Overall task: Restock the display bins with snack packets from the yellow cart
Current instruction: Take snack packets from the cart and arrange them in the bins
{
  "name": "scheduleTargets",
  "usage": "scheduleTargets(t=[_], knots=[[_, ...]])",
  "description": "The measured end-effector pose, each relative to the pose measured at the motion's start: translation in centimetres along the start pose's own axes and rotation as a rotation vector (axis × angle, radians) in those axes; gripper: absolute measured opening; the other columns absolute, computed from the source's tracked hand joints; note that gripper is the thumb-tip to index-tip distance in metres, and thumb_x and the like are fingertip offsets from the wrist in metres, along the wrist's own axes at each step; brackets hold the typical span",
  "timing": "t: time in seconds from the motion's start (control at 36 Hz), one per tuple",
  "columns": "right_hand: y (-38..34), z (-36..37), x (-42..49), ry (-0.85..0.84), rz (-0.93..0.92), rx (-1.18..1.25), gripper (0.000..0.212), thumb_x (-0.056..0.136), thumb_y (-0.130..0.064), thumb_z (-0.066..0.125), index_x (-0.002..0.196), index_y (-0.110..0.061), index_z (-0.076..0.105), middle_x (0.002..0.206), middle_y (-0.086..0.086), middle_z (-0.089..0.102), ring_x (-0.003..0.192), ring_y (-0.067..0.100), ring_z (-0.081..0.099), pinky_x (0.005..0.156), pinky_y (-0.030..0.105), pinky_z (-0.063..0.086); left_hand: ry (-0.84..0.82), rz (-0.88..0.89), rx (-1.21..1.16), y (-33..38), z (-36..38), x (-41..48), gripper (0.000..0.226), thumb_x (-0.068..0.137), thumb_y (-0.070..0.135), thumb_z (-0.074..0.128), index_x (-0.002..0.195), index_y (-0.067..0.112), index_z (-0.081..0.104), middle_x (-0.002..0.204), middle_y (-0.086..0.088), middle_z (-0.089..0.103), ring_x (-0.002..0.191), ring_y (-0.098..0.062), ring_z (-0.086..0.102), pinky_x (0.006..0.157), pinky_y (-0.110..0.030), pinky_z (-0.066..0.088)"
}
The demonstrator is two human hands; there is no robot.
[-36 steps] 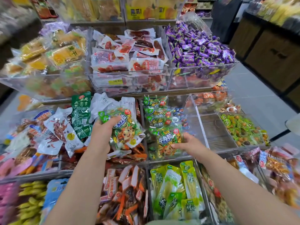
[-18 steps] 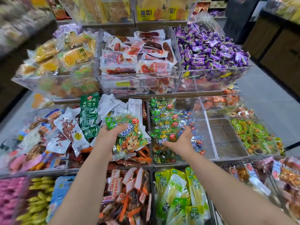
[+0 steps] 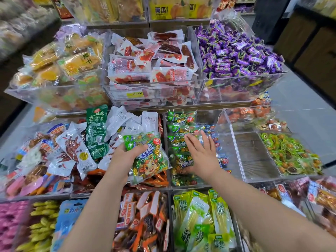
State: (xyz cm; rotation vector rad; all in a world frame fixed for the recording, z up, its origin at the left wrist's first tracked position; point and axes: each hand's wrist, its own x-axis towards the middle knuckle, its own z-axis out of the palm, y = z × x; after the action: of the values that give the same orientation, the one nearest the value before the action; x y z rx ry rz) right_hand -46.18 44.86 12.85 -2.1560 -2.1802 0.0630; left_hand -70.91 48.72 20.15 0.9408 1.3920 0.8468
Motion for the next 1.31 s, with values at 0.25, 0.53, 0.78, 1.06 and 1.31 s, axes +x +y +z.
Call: scheduleTargets(t=[0.25, 0.53, 0.78, 1.06, 1.31], knots=[[-0.2, -0.3, 1.3, -0.024, -0.226, -0.057, 0.088, 0.063, -0.061, 0.073, 0.133, -0.02, 0.039, 0.133, -0.001, 0.04, 0.131, 0.024, 0.024, 0.112, 0.041, 0.006, 0.019, -0.031, -0.015, -0.7, 0.2, 0.2, 0.111, 0.066, 0.038, 0.084, 0.152, 0.019, 0.016, 0.157, -0.007, 0.026, 0.141, -0.03, 0.029, 0.11, -0.051, 0.025], [0.3, -0.7, 4.6, -0.127, -0.178, -0.001, 0.104, 0.053, -0.068, 0.075, 0.135, -0.025, 0.028, 0.138, -0.001, 0.026, 0.141, 0.02, 0.001, 0.108, 0.054, -0.017, 0.019, -0.016, -0.006, -0.7, 1.1, 0.1, 0.112, 0.069, 0.033, 0.082, 0.154, 0.017, 0.011, 0.159, -0.009, 0.021, 0.142, -0.029, 0.027, 0.112, -0.048, 0.024], [2.3, -0.1, 0.8, -0.03, -0.177, 0.204, 0.115, 0.053, -0.072, 0.071, 0.138, -0.054, -0.004, 0.149, -0.013, -0.02, 0.131, 0.012, -0.042, 0.106, 0.051, -0.022, 0.024, -0.045, -0.008, -0.8, 0.8, -0.1, 0.112, 0.068, 0.036, 0.082, 0.154, 0.021, 0.011, 0.159, -0.006, 0.019, 0.143, -0.029, 0.025, 0.112, -0.051, 0.023], [4.2, 1.8, -1.6, -0.063, 0.178, 0.622, 0.141, 0.052, -0.05, 0.086, 0.147, -0.026, -0.016, 0.154, -0.007, -0.023, 0.144, 0.018, -0.012, 0.116, 0.038, 0.007, 0.027, -0.035, 0.009, -0.6, 0.8, -0.3, 0.112, 0.068, 0.035, 0.082, 0.154, 0.019, 0.011, 0.159, -0.007, 0.021, 0.142, -0.029, 0.026, 0.112, -0.05, 0.023], [2.8, 0.7, 2.0, -0.228, 0.145, 0.754, 0.14, 0.052, -0.042, 0.09, 0.142, -0.045, -0.017, 0.153, 0.0, 0.028, 0.132, 0.02, 0.04, 0.095, 0.025, 0.035, 0.025, -0.059, 0.01, -0.2, 0.6, -0.8, 0.112, 0.069, 0.034, 0.081, 0.154, 0.022, 0.008, 0.16, -0.006, 0.015, 0.143, -0.029, 0.023, 0.112, -0.05, 0.022]])
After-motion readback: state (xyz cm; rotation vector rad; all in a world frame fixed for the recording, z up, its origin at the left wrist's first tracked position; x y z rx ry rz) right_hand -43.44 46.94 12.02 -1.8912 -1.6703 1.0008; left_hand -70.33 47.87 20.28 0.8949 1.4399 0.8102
